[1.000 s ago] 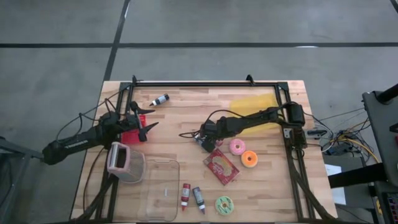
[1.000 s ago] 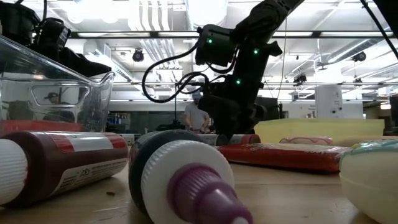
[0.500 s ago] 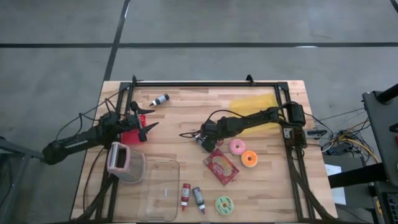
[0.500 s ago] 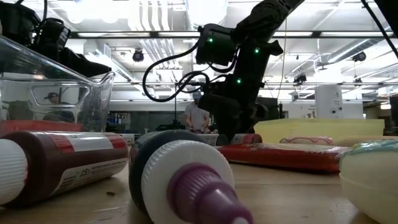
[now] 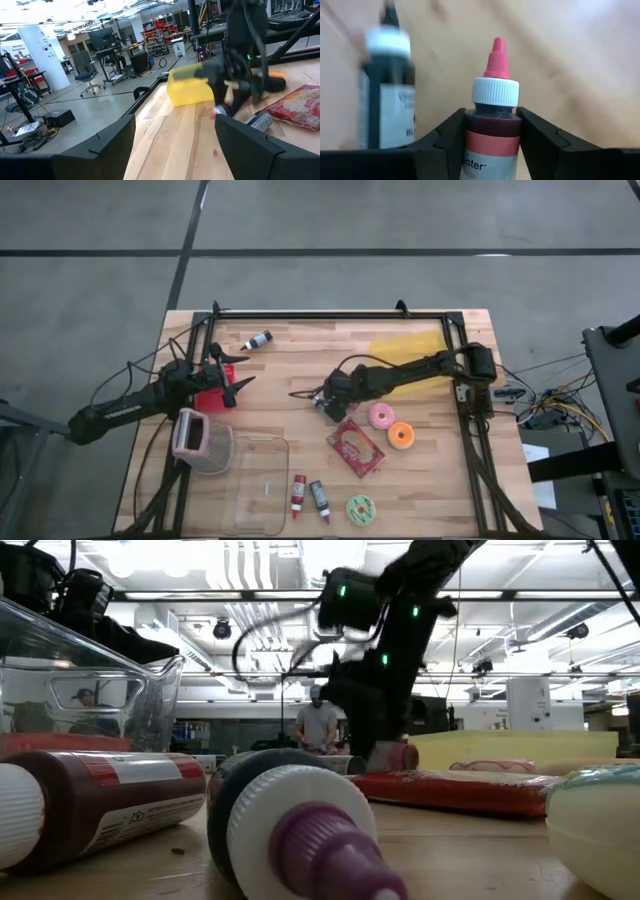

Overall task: Pick & Place Food Item
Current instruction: Put the pink food coloring bottle into the yellow bin

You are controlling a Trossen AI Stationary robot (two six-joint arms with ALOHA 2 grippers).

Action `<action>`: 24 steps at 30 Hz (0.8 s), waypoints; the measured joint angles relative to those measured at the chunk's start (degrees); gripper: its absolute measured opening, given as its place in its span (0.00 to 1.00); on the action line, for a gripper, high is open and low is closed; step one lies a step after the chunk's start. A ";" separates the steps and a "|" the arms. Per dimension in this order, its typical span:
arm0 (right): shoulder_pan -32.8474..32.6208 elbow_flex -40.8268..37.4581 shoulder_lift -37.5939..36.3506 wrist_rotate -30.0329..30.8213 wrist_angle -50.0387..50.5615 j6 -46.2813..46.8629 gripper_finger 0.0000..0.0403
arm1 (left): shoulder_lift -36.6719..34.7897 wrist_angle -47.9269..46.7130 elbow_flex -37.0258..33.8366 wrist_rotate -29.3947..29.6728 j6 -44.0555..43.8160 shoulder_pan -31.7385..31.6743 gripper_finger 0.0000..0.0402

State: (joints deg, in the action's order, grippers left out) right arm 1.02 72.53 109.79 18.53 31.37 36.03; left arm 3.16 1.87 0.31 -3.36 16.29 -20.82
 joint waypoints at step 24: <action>2.46 -5.78 -32.92 17.68 27.78 19.06 0.39 | 0.04 -0.70 -0.01 0.12 -0.02 -0.02 0.69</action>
State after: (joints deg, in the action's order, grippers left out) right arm 3.48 66.76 76.87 36.21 59.16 55.08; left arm 3.20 1.17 0.30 -3.25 16.27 -20.84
